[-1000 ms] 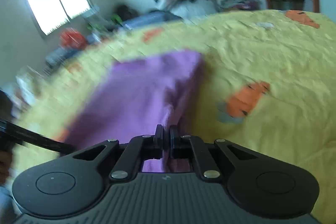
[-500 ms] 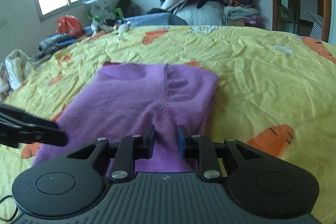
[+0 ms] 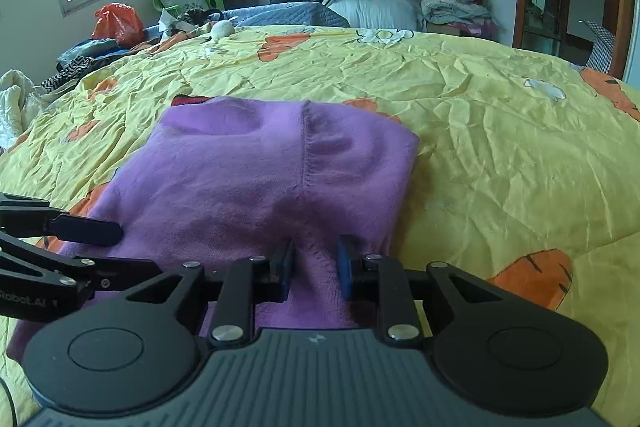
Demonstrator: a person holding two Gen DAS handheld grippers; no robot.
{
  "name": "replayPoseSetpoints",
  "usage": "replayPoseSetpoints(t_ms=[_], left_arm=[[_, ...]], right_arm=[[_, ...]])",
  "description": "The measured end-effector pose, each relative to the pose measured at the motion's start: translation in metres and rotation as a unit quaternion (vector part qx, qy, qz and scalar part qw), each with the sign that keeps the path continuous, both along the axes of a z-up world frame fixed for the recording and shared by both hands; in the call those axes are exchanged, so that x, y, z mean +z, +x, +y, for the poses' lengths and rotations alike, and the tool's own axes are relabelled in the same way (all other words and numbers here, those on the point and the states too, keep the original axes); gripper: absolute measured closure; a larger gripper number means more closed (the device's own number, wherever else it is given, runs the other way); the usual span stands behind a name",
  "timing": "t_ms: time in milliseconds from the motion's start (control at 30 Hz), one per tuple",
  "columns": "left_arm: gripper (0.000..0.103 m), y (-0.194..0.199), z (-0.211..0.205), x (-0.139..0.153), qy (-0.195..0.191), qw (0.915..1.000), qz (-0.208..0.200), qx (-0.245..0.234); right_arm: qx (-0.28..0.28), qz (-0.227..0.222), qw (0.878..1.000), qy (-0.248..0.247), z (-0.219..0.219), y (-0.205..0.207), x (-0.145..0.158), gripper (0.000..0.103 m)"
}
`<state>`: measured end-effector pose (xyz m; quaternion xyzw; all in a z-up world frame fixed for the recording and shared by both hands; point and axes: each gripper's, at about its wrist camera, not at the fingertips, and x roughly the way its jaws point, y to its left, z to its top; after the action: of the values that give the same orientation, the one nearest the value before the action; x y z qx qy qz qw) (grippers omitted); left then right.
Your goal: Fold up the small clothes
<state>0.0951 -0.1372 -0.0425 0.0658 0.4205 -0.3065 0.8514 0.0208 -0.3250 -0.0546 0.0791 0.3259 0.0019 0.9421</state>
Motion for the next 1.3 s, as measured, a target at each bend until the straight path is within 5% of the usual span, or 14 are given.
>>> replayPoseSetpoints(t_ms=[133,200,267,367,533,667,767,800,833,900,933,1000,1100,1300], left_arm=[[0.022,0.002,0.023,0.011,-0.048,0.9985,0.017,0.023],[0.003,0.004,0.037,0.015,-0.048,0.998,0.008,0.041],[0.002,0.012,0.055,0.014,-0.054,0.996,0.007,0.071],[0.003,0.037,0.078,0.004,-0.104,0.9867,0.08,0.095],[0.004,0.059,0.062,-0.015,-0.144,0.975,0.154,0.07],[0.0,0.077,0.052,-0.03,-0.209,0.9532,0.2,0.088],[0.002,0.092,0.063,-0.045,-0.289,0.9158,0.246,0.132],[0.004,0.097,0.062,-0.046,-0.292,0.9142,0.254,0.12],[0.012,0.099,0.058,-0.043,-0.274,0.9223,0.25,0.109],[0.07,0.099,0.048,-0.036,-0.199,0.9445,0.237,0.111],[0.071,0.1,0.046,-0.034,-0.181,0.9496,0.233,0.106],[0.075,0.098,0.04,-0.025,-0.144,0.9645,0.204,0.086],[0.077,0.085,0.032,0.003,-0.097,0.9829,0.146,0.056],[0.077,0.074,0.071,0.045,-0.088,0.9891,0.099,0.064]], right_arm=[[0.001,0.004,1.0,0.006,-0.001,-0.001,0.003,0.08],[0.001,0.006,0.999,0.035,-0.011,-0.008,0.007,0.075],[0.006,0.006,0.996,0.089,-0.03,-0.019,0.007,0.067],[-0.001,0.011,0.991,0.135,-0.057,-0.031,-0.001,0.014],[0.027,0.007,0.975,0.22,-0.083,-0.034,-0.017,0.014],[0.073,0.012,0.959,0.273,-0.08,-0.013,-0.023,0.015],[0.087,0.027,0.95,0.299,-0.08,0.006,-0.023,0.015],[0.096,0.03,0.947,0.306,-0.079,0.013,-0.024,0.015],[0.101,0.033,0.945,0.31,-0.078,0.017,-0.025,0.016],[0.108,0.04,0.951,0.288,-0.065,0.024,-0.021,0.023],[0.104,0.045,0.957,0.265,-0.058,0.026,-0.018,0.029],[0.087,0.068,0.968,0.224,-0.041,0.033,-0.014,0.07],[0.078,0.077,0.977,0.182,-0.022,0.035,-0.003,0.079],[0.106,0.036,0.979,0.167,0.021,0.018,0.039,0.081]])
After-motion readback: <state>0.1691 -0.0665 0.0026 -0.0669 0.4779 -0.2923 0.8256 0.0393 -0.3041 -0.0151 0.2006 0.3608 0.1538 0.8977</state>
